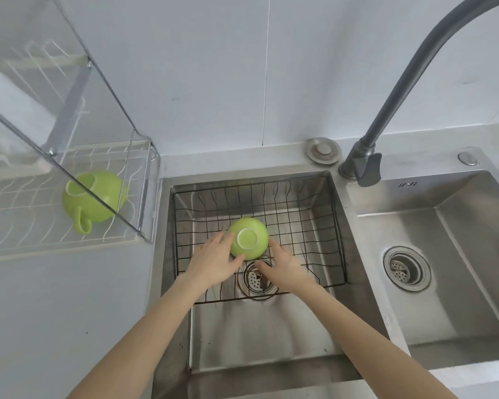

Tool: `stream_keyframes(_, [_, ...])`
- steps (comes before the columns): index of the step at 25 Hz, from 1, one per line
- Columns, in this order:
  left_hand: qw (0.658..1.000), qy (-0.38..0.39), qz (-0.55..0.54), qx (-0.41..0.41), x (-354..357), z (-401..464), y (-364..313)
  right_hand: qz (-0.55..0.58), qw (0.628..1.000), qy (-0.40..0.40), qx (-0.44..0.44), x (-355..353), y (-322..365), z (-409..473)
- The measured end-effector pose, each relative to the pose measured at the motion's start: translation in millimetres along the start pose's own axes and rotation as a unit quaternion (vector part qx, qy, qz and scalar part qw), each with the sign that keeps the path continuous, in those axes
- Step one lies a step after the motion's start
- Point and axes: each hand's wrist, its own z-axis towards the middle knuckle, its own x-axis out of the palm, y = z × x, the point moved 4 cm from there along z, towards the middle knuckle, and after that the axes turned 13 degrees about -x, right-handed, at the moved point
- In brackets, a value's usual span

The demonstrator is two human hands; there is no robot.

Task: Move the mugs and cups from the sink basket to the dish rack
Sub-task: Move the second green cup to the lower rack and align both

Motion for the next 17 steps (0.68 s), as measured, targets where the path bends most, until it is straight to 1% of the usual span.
stream_keyframes(5, [0.998,0.026,-0.056,-0.024,11,44,-7,0.112,0.99,-0.02,0.079,16,-21,30])
stream_keyframes(8, [0.995,0.041,-0.089,-0.033,21,68,-9,0.176,0.975,-0.04,0.128,25,-31,46])
stream_keyframes(10, [0.993,0.052,-0.093,-0.041,28,84,-7,0.215,0.963,-0.053,0.155,30,-37,56])
stream_keyframes(14, [0.988,0.067,-0.122,-0.063,41,102,-4,0.268,0.941,-0.082,0.19,40,-44,69])
stream_keyframes(17, [0.984,0.067,-0.155,-0.058,45,108,0,0.277,0.934,-0.1,0.204,45,-46,74])
